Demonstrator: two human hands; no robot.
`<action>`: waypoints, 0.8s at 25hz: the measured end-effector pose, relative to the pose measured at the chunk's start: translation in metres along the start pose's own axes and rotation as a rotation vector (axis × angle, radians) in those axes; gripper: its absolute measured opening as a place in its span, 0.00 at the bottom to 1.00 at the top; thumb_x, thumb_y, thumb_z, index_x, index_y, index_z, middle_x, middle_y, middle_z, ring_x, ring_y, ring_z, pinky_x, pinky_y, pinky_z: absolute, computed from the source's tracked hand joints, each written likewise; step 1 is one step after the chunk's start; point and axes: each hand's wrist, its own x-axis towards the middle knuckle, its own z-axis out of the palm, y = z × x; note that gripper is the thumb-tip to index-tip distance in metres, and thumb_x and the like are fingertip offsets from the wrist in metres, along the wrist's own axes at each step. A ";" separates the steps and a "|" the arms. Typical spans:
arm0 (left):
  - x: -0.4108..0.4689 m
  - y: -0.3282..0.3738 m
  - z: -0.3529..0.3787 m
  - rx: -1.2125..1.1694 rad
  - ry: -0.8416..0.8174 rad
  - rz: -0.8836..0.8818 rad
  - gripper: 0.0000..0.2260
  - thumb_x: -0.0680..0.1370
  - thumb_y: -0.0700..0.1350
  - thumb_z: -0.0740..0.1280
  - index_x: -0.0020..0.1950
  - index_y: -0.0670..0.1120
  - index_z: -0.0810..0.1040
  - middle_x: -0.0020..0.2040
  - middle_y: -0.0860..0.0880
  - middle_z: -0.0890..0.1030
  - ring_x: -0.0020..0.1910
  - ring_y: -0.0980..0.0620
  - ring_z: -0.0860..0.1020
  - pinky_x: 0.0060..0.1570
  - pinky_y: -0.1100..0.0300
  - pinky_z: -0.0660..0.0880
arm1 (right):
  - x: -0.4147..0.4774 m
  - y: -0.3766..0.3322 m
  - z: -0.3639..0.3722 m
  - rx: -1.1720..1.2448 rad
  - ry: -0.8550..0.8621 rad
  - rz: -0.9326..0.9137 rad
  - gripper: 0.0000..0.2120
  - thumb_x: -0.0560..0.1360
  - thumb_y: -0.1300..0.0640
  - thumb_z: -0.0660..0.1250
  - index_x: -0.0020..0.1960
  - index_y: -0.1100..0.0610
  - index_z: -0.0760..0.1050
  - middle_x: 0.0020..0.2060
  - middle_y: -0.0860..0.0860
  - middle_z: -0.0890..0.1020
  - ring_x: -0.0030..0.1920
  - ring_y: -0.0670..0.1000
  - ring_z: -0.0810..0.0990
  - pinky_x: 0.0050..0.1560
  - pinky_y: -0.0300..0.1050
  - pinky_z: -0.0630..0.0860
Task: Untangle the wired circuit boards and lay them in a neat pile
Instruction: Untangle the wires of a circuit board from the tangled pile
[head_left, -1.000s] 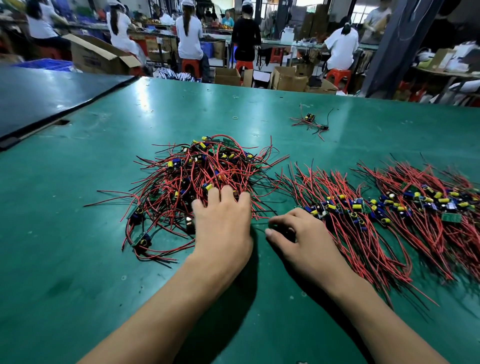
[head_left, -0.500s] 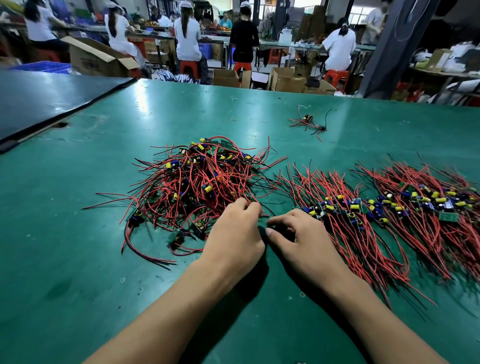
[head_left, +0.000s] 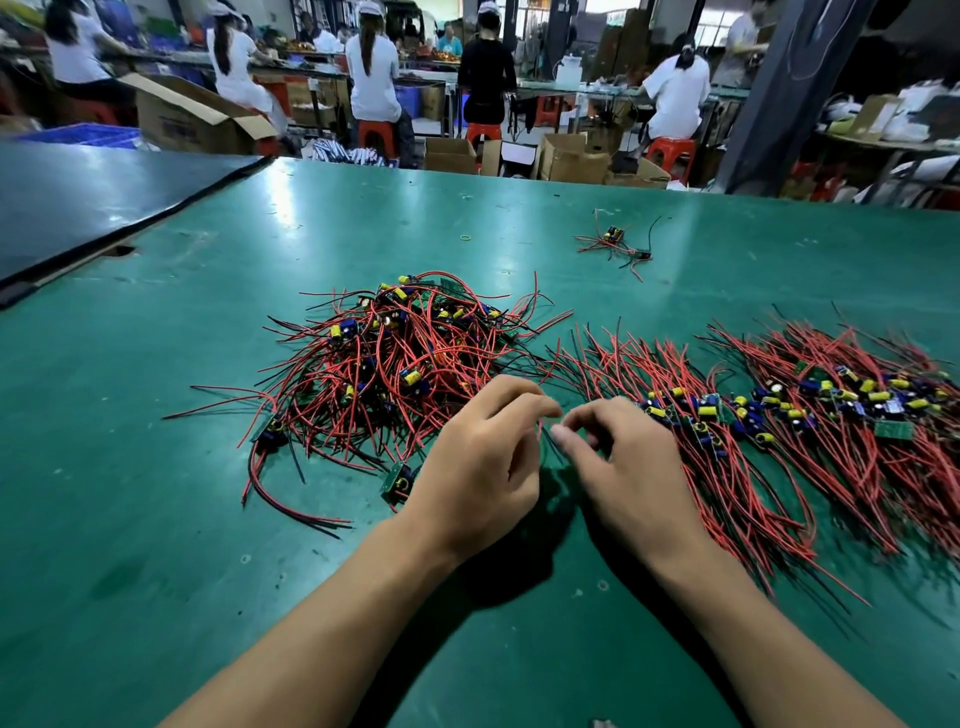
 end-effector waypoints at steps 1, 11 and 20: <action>0.001 -0.001 -0.001 0.031 0.035 -0.014 0.11 0.72 0.29 0.64 0.51 0.38 0.81 0.50 0.44 0.79 0.49 0.47 0.78 0.51 0.59 0.76 | 0.002 0.001 -0.003 0.072 0.072 0.057 0.05 0.76 0.54 0.72 0.43 0.49 0.78 0.37 0.44 0.77 0.38 0.41 0.75 0.40 0.34 0.70; 0.001 -0.011 0.006 -0.141 0.012 -0.469 0.03 0.78 0.42 0.69 0.51 0.45 0.80 0.40 0.51 0.83 0.37 0.53 0.81 0.43 0.57 0.78 | 0.016 -0.008 -0.027 0.951 0.038 0.289 0.04 0.69 0.51 0.73 0.42 0.49 0.81 0.33 0.43 0.77 0.31 0.42 0.69 0.29 0.33 0.65; 0.010 -0.005 0.007 -0.918 -0.090 -0.913 0.09 0.76 0.30 0.66 0.55 0.35 0.80 0.50 0.39 0.83 0.43 0.50 0.83 0.46 0.61 0.81 | 0.016 -0.002 -0.026 1.093 -0.187 0.324 0.16 0.59 0.43 0.83 0.42 0.48 0.84 0.39 0.47 0.82 0.38 0.43 0.78 0.35 0.34 0.73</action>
